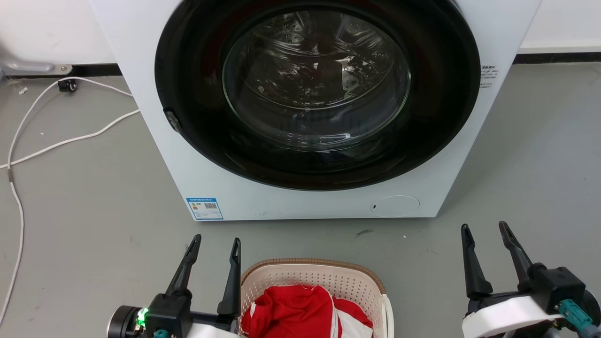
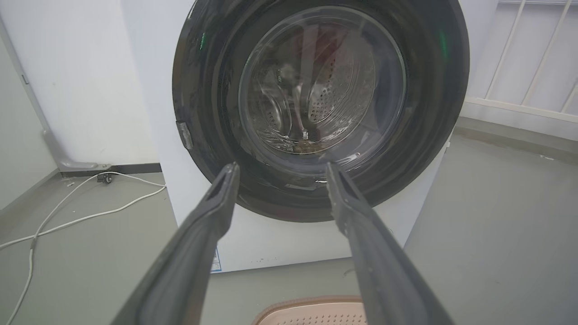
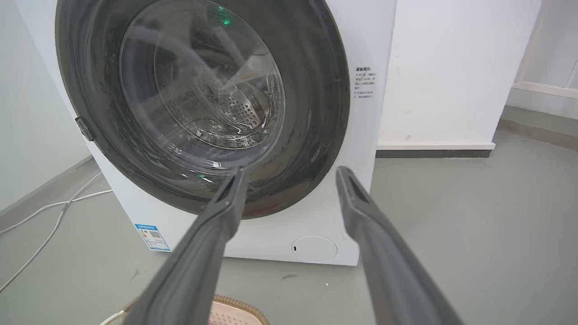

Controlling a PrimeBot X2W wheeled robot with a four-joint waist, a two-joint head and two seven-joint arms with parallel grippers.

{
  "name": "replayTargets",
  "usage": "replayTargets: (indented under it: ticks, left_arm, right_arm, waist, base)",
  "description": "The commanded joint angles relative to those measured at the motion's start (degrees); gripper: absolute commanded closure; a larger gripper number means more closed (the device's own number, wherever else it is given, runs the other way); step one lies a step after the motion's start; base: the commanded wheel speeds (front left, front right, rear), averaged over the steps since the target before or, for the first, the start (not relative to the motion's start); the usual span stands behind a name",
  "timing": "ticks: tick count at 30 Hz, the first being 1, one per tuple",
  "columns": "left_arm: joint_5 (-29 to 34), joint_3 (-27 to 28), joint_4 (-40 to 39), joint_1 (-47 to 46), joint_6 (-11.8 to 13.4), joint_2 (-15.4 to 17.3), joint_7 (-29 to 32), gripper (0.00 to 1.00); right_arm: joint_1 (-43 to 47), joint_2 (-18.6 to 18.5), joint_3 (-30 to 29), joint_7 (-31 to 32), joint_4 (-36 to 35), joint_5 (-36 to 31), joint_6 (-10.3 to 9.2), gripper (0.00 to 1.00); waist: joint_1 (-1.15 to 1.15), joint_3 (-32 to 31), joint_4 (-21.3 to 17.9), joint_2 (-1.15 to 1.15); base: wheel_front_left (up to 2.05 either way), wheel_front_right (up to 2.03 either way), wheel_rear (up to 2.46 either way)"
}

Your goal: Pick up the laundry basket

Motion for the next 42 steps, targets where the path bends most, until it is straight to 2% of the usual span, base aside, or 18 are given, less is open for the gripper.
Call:
replayTargets:
  ticks: [1,7,23,27,37,38,42]
  left_arm:
    - [1.0,0.2,-0.2,0.3,-0.2,-0.3,-0.4,0.00]
    - [3.7,0.6,-0.3,0.8,-0.8,-0.8,-1.0,0.00]
    - [2.9,1.7,0.5,0.5,-1.8,-1.3,-1.0,0.00]
    - [2.5,2.0,1.7,0.4,-2.1,-1.3,-1.0,0.00]
    - [1.3,4.6,8.3,-4.4,-2.9,-1.3,-0.9,0.00]
    - [1.7,5.1,10.7,-6.6,-3.5,-1.3,-0.9,0.00]
    - [2.1,5.9,15.1,-10.5,-4.4,-0.7,-0.9,0.00]
  right_arm:
    - [-0.6,-0.1,0.1,-0.5,-0.4,-1.2,-0.02,0.00]
    - [-0.3,-0.1,0.4,-1.1,-0.6,-3.7,-0.02,0.00]
    - [-0.7,-0.1,0.3,-1.0,-0.3,-2.2,-0.02,0.00]
    - [-1.1,-0.1,0.4,-1.0,1.7,0.7,-0.02,0.00]
    - [-6.1,-0.1,1.1,0.3,6.9,0.7,-0.02,0.00]
    - [-8.2,-0.1,1.6,1.3,8.2,0.4,-0.02,0.00]
    - [-11.0,-0.1,2.5,2.5,10.4,0.8,-0.02,0.00]
  waist:
    - [0.00,0.1,0.0,0.00]
    - [0.00,0.2,0.0,0.00]
    - [0.00,0.7,0.1,0.00]
    - [0.00,1.9,0.0,0.00]
    - [0.00,11.3,-0.3,0.00]
    - [0.00,14.6,-0.3,0.00]
    - [0.00,19.3,-0.4,0.00]
  base:
    - [0.00,0.00,0.00]
    - [0.00,0.00,0.00]
    - [0.00,0.00,0.00]
    - [0.00,0.00,0.00]
    - [0.00,0.00,0.00]
    - [0.00,0.00,0.00]
    - [0.00,0.00,0.00]
